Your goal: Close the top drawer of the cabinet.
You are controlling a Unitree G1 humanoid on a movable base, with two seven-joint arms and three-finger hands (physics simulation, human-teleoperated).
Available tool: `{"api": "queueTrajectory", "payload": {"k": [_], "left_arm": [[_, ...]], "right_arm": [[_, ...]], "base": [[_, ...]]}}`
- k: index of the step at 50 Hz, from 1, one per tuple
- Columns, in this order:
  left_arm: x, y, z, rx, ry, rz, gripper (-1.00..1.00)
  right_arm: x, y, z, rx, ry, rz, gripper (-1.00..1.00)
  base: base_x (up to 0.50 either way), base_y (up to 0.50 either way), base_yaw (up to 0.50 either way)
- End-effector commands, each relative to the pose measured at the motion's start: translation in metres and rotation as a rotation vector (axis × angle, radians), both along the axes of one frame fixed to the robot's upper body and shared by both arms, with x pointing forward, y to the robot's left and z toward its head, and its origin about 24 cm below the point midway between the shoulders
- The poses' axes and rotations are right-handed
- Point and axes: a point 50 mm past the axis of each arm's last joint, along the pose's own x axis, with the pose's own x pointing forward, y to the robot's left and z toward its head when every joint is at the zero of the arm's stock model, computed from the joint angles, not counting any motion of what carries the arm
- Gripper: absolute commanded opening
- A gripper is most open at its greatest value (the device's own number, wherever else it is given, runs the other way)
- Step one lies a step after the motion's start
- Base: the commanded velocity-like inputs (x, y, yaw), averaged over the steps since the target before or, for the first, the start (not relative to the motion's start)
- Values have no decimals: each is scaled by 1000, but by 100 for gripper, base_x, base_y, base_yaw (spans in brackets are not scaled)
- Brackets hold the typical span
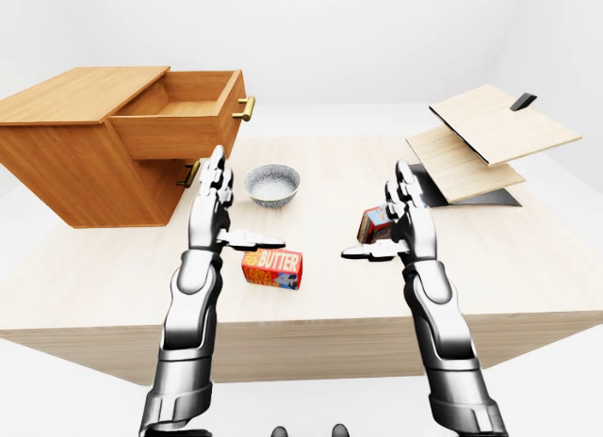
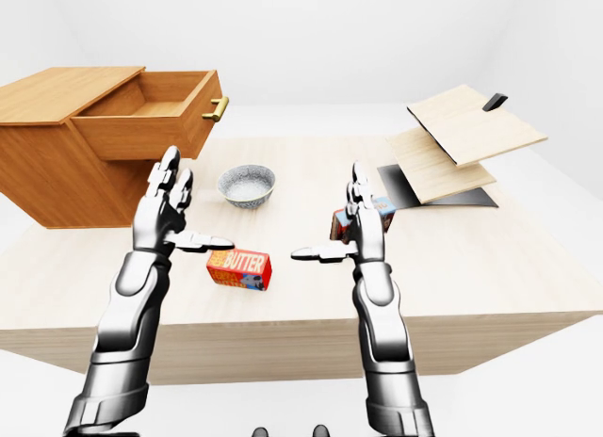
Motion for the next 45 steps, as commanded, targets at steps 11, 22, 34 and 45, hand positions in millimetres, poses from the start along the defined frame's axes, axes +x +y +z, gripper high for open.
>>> {"api": "queueTrajectory", "payload": {"k": [11, 22, 34, 45], "left_arm": [[-1, -8, 37, -13, -145, -9, 100], [-2, -10, 37, -11, -150, -19, 100], [0, -12, 36, -8, -141, -24, 100], [0, -12, 35, -6, -139, -25, 100]], "right_arm": [[7, 7, 29, 3, -106, 18, 100], [2, 3, 29, 4, -113, 28, 100], [5, 7, 27, -6, -100, 39, 100], [5, 5, 25, -24, -94, 29, 100]], "base": [[0, 0, 0], [31, -9, 0], [49, -9, 0], [20, 2, 0]]}}
